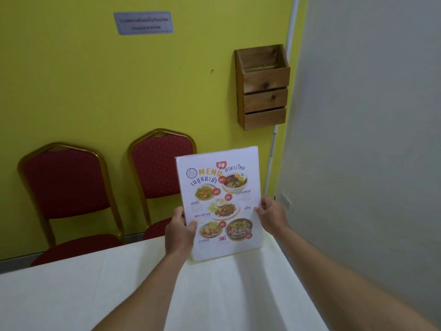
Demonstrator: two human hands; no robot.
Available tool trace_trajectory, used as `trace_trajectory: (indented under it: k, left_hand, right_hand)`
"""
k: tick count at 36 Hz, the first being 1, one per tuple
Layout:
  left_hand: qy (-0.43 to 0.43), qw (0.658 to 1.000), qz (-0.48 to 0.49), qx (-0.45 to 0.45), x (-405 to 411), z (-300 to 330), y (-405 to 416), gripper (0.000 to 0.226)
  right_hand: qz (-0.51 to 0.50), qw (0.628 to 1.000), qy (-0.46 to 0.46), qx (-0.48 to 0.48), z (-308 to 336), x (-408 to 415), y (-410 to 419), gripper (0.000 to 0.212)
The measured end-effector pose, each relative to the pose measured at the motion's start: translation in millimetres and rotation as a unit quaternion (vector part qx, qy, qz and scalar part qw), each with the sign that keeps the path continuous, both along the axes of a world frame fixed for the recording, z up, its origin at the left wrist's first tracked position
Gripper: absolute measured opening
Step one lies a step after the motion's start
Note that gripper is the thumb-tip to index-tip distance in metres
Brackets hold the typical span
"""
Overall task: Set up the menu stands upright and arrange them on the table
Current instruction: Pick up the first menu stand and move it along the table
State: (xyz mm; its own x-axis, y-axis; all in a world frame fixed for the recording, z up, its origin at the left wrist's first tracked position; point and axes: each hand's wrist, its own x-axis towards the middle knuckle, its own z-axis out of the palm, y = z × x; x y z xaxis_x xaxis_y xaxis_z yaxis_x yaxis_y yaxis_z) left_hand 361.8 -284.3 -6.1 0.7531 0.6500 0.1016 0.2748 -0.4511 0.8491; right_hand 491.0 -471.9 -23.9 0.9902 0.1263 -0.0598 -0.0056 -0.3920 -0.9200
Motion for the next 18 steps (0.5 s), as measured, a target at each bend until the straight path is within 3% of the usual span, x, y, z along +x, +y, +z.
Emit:
trace_trajectory:
  k: [18]
  left_hand:
    - [0.011,1.000,-0.018,-0.015,1.0,-9.8,8.1,0.024]
  right_hand:
    - [-0.005,0.999,-0.009,-0.035,2.8,-7.1,-0.4,0.019]
